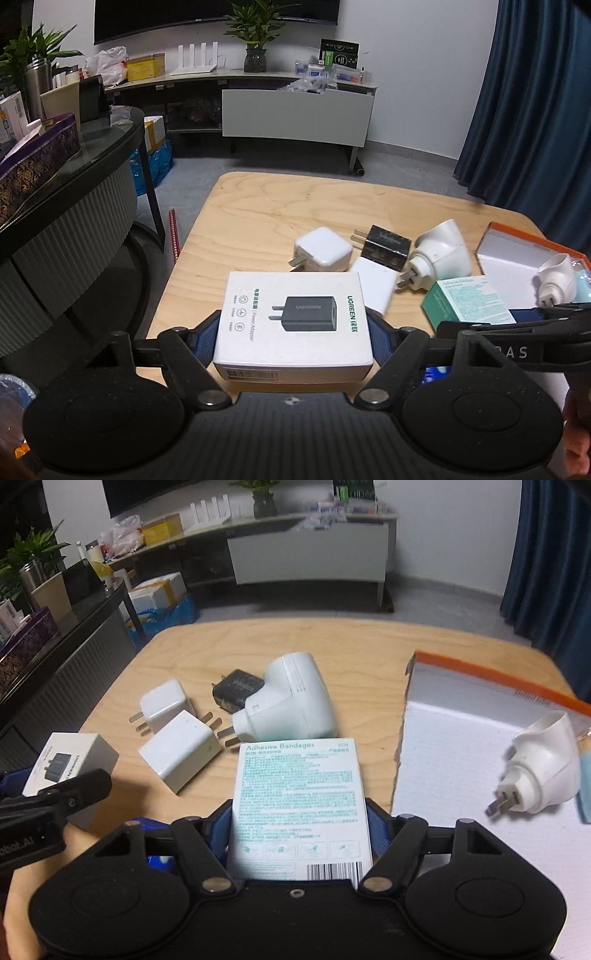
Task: Organize rigid objects
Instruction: 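Grasp the white charger box with the left tool while the right tool grasps the bandage box, then carry the charger box and bandage box with both tools over the white box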
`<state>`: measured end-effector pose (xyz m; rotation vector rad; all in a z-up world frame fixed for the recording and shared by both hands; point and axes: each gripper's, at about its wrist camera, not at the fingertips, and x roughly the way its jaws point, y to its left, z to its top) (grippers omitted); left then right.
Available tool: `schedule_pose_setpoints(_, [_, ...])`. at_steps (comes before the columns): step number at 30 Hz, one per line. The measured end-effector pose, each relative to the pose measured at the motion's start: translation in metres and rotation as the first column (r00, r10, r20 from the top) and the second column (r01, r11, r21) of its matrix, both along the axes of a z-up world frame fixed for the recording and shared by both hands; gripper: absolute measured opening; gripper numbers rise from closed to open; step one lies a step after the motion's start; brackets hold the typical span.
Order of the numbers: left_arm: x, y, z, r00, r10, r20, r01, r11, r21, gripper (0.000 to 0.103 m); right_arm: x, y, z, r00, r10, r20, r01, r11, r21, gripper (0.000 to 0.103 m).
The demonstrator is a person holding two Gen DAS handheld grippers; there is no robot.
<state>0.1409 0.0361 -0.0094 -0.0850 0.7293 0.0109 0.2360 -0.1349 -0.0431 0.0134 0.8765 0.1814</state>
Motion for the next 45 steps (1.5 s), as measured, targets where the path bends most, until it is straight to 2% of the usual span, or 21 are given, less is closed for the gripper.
schedule_pose_setpoints(8, [-0.019, -0.009, 0.017, 0.999, 0.012, 0.031, -0.011, 1.0, -0.027, 0.079, -0.042, -0.012, 0.038, 0.993, 0.002, 0.121, -0.002, 1.0, 0.001, 0.084])
schedule_pose_setpoints(16, [-0.043, -0.027, 0.032, 0.999, -0.007, 0.047, 0.01, 0.999, -0.049, 0.079, -0.088, -0.032, 0.058, 0.989, -0.02, 0.15, 0.013, 0.999, 0.051, 0.084])
schedule_pose_setpoints(20, [-0.055, -0.039, 0.035, 0.998, -0.025, 0.05, 0.028, 0.998, -0.064, 0.079, -0.106, -0.038, 0.065, 0.985, -0.023, 0.168, 0.015, 0.999, 0.047, 0.084])
schedule_pose_setpoints(45, [-0.087, -0.088, 0.045, 0.991, -0.113, 0.066, 0.117, 0.991, -0.059, 0.079, -0.166, -0.09, 0.074, 0.971, -0.13, 0.202, 0.118, 0.991, 0.07, 0.084])
